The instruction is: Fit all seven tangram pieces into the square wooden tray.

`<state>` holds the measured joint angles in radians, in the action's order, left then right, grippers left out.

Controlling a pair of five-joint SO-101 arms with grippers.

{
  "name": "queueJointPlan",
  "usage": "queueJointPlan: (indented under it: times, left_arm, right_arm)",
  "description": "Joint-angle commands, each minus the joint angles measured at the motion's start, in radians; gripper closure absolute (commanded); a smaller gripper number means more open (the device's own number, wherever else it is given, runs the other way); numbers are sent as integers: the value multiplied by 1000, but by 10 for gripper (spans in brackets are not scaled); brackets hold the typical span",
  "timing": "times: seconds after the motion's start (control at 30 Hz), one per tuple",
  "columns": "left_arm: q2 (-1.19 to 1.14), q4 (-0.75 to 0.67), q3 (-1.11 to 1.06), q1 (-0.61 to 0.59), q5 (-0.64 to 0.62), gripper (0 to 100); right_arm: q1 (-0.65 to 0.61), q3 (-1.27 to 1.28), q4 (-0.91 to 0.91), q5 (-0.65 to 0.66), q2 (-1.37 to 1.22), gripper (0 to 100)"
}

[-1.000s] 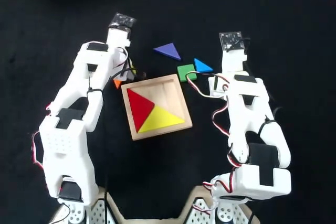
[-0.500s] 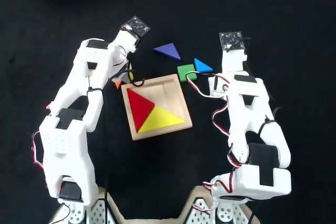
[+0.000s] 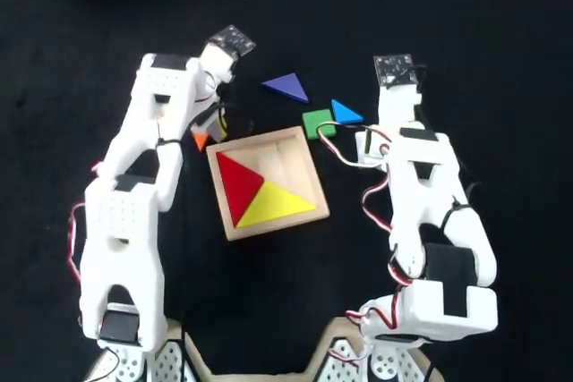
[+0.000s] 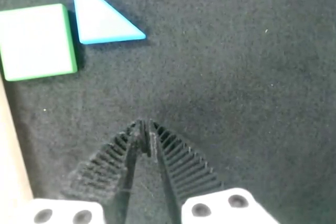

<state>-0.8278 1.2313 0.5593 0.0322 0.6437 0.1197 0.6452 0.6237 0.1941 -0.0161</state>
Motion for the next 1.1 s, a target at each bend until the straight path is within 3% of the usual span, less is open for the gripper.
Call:
queueJointPlan:
  times: [0.0,0.37,0.67,0.83,1.07]
  left_arm:
    - [-114,183,280,7,5,741]
    - [-358,397,651,5,5,911]
    - [-400,528,966,-2,-5,920]
    - [-354,529,1061,10,-149,920]
    - [-124,532,947,70,-532,920]
  right_arm:
    - [-14,-30,-21,9,5,986]
    - [-14,-30,-21,9,8,986]
    - [-14,-30,-21,9,7,986]
    - [-14,-30,-25,9,4,986]
    - [-6,-30,-20,9,10,986]
